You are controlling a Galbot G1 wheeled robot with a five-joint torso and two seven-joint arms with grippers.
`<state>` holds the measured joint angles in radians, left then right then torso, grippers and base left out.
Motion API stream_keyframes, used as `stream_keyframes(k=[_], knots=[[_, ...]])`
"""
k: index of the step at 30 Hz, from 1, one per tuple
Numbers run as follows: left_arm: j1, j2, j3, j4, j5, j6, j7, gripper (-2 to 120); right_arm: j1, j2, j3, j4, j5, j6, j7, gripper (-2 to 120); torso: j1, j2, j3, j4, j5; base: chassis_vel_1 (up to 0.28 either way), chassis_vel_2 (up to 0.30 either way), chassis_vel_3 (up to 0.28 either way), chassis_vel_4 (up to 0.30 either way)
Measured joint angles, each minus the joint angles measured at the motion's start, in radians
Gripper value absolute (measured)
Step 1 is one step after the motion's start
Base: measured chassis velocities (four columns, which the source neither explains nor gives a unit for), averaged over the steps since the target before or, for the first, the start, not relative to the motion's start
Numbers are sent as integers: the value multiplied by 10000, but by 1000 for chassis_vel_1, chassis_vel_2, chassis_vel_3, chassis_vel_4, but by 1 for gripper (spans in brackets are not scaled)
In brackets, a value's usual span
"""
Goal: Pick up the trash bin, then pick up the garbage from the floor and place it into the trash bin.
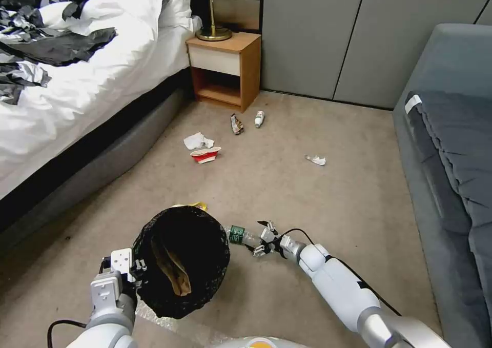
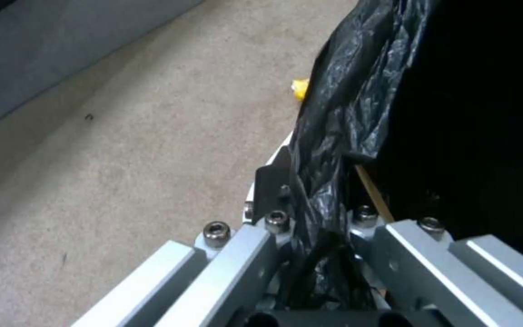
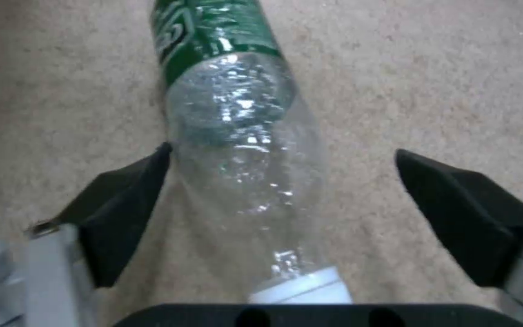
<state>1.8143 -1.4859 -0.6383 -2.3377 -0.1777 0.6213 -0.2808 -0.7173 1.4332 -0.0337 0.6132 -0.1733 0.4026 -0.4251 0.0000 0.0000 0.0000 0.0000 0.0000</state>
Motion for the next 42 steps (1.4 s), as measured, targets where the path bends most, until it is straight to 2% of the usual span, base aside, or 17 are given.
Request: stream_keyframes(k=[2, 3, 4, 6, 7, 9, 11, 12, 16, 21, 28, 35, 36, 37, 40, 41, 42], knots=[[1, -9, 32, 4, 32, -2, 8, 1, 0, 62, 0, -59, 4, 38, -26, 78, 0, 0, 0, 0, 0, 0, 0, 0, 0], [1, -9, 32, 4, 32, -2, 8, 1, 0, 62, 0, -59, 4, 38, -26, 78, 0, 0, 0, 0, 0, 0, 0, 0, 0], [11, -11, 35, 3, 42, -5, 9, 1, 0, 117, 0, -112, 11, 58, -31, 70, 1, 0, 0, 0, 0, 0, 0, 0, 0], [17, -11, 35, 4, 42, -7, 10, 1, 0, 140, -1, -136, 13, 68, -32, 68, 0, 0, 0, 0, 0, 0, 0, 0, 0], [56, -10, 25, 4, 43, -12, 13, 1, 0, 211, -16, -209, 13, 94, -39, 59, 1, 0, 0, 0, 0, 0, 0, 0, 0], [83, -3, 8, 4, 43, -21, 17, 1, -4, 246, -39, -236, 13, 115, -44, 51, 0, 0, 0, 1, 0, 0, 0, 0, 0], [93, 0, 0, 3, 42, -25, 18, 1, -16, 262, -48, -251, 14, 122, -44, 47, -1, 0, 0, 0, 0, 0, 0, 0, 0], [103, 2, -3, 1, 40, -30, 22, 1, -31, 279, -52, -273, 14, 138, -45, 40, -1, 0, 0, 0, 0, 0, 0, 0, 0], [112, 3, -1, 0, 38, -39, 25, 1, -62, 284, -53, -279, 16, 155, -45, 34, -1, 0, 0, 0, 0, 0, 0, 0, 0], [91, 8, 15, 0, 38, -47, 33, 1, -136, 236, -49, -230, 41, 195, -45, 22, -1, 0, 0, 0, 1, 0, 0, 0, 0], [61, 42, 7, 0, 21, -47, 46, 1, -209, 151, 18, -26, 196, 336, 6, 21, -1, 0, 0, 0, -1, 0, 0, 0, 0], [-10, 120, -55, 30, -31, -37, 52, 1, -733, -55, 301, 1590, 1295, 808, 574, 21, 0, 0, 0, 1, 0, 0, 0, 0, 0], [-18, 132, -55, 59, -37, -33, 59, 1, -1006, -205, 334, 2421, 1677, 774, 762, 21, -1, 0, 0, 2, 0, 0, 0, 0, 0], [-18, 132, -55, 59, -37, -33, 59, 1, -1006, -205, 334, 2421, 1677, 774, 762, 21, -1, 0, 0, 2, 0, 0, 0, 0, 0], [-29, 152, -66, 105, -45, -32, 65, 1, -1734, -559, 422, 4705, 2460, 381, 1136, 21, -1, 0, 0, -1, 0, 0, 0, 0, 0], [-29, 152, -66, 105, -45, -32, 65, 1, -1734, -559, 422, 4705, 2460, 381, 1136, 21, -1, 0, 0, -1, 0, 0, 0, 0, 0], [-31, 160, -69, 125, -47, -32, 67, 1, -2006, -679, 468, 5708, 2771, 185, 1244, 21, -1, 0, 0, 2, 0, 0, 0, 0, 0]])
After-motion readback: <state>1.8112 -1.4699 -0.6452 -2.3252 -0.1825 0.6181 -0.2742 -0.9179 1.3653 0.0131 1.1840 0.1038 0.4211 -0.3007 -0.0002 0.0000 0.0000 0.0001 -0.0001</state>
